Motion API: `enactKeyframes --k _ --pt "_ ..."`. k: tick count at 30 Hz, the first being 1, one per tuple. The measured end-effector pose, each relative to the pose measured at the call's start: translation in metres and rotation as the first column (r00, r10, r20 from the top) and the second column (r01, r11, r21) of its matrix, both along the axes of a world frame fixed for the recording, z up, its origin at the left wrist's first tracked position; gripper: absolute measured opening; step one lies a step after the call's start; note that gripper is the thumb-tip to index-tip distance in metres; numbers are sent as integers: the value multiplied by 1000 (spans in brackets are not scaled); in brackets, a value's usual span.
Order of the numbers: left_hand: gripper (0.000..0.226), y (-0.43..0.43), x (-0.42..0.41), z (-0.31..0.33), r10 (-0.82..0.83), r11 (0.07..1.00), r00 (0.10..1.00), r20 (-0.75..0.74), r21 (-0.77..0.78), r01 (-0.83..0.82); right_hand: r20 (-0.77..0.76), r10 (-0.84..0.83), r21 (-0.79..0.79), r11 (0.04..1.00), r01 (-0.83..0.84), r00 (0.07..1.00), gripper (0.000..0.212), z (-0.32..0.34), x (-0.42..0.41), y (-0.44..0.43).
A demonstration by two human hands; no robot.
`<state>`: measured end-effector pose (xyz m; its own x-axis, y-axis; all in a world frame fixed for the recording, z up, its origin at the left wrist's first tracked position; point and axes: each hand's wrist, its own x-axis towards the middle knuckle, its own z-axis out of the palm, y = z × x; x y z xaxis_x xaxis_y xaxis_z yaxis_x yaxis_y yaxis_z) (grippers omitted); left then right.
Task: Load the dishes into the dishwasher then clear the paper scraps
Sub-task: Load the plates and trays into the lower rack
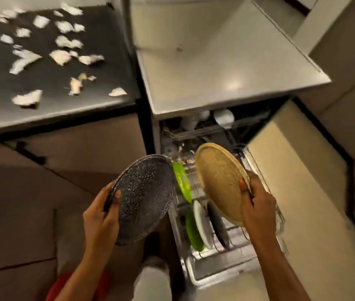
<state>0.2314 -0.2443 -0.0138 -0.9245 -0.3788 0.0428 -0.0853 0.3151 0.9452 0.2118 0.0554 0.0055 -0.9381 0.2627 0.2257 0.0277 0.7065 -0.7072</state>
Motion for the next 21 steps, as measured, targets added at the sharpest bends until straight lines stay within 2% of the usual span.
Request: enactKeyframes --k 4,6,8,11,16,21 --pt "27 47 -9 -57 -101 994 990 100 63 95 128 -254 28 967 253 959 54 -74 22 64" --pt "27 66 -14 -83 -140 989 982 128 70 132 196 -326 58 945 321 925 42 -114 25 83" --pt "26 80 -20 -105 -167 985 977 132 66 160 253 -368 77 930 360 895 40 -148 23 96" --pt "26 99 -29 -132 -209 976 969 133 89 198 349 -377 139 926 350 858 38 -197 17 110" --pt "39 109 -46 -165 -234 969 960 152 113 218 468 -277 161 960 228 839 37 -264 11 118" --pt "28 116 -59 -182 -278 959 951 137 85 269 520 -226 147 974 175 824 44 -296 17 116"
